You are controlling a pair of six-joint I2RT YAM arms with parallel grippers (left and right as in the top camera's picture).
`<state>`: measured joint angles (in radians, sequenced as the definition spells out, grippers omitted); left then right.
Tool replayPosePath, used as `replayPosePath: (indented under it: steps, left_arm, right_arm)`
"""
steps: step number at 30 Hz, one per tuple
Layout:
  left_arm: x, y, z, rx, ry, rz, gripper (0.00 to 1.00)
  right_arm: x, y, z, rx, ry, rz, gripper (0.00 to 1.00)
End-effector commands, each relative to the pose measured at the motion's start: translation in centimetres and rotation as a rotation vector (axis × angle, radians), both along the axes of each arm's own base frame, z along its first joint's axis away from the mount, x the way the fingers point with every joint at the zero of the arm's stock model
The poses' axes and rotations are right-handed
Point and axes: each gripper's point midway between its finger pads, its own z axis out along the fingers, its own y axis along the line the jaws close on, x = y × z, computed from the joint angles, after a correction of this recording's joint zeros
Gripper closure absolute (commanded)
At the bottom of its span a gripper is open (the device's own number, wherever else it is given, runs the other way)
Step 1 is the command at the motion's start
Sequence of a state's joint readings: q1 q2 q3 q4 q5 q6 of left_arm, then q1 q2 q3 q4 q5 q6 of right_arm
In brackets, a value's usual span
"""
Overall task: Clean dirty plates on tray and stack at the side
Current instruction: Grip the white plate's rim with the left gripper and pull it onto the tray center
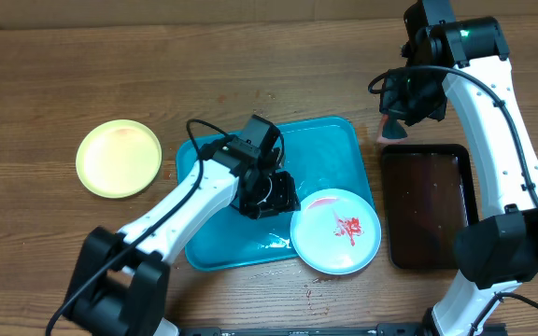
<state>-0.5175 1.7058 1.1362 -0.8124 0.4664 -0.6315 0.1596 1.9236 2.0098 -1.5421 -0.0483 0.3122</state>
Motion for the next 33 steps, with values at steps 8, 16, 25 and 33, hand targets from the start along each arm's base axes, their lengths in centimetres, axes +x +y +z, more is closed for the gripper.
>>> replayPosePath:
  steps: [8,16,25,33]
  left_arm:
    - [-1.8,-1.9,-2.9,-0.040,0.226,0.052,0.51]
    - [-4.0,-3.5,-3.9,-0.012,0.257,-0.012,0.55]
    - [-3.8,-3.1,-4.3,0.024,0.244,0.005,0.59]
    - [-3.5,-2.6,-4.9,0.065,0.231,0.020,0.64]
  right_arm:
    - [0.2,0.0,0.2,0.005,-0.009,0.008,0.96]
    - [0.1,0.0,0.2,0.005,-0.008,0.008,0.96]
    - [-0.1,-0.1,0.2,0.003,0.002,0.008,0.96]
    - [-0.1,-0.1,0.1,0.003,0.003,0.011,0.96]
